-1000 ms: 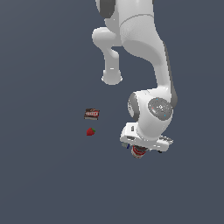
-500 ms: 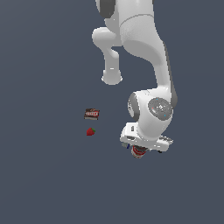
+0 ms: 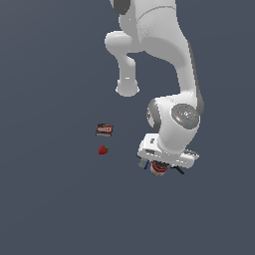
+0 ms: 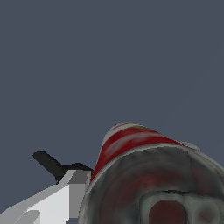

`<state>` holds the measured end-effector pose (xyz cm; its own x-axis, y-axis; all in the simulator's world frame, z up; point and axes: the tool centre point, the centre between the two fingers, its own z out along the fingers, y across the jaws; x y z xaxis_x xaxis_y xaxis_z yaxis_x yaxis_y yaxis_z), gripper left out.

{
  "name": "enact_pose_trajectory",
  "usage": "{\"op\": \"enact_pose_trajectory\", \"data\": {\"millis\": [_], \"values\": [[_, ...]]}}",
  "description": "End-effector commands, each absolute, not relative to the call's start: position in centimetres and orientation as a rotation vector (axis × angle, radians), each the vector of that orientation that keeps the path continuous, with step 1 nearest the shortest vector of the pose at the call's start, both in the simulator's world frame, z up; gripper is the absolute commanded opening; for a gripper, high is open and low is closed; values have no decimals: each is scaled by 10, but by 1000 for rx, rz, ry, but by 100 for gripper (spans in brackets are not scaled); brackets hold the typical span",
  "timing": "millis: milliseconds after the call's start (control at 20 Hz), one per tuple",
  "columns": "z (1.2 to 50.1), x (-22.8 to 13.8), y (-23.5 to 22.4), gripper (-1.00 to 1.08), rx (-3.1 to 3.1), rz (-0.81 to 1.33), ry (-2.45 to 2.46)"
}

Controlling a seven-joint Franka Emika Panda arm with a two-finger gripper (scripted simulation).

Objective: Pick up a designated object from a clutter of objects.

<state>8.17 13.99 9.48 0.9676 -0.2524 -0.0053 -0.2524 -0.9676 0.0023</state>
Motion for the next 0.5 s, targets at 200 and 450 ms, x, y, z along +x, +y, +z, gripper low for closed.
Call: {"op": "enact_pose_trajectory", "data": {"millis": [200, 450], "values": [[133, 65, 148, -100, 3116, -1, -399], [175, 43, 157, -100, 3115, 0, -399]]}}
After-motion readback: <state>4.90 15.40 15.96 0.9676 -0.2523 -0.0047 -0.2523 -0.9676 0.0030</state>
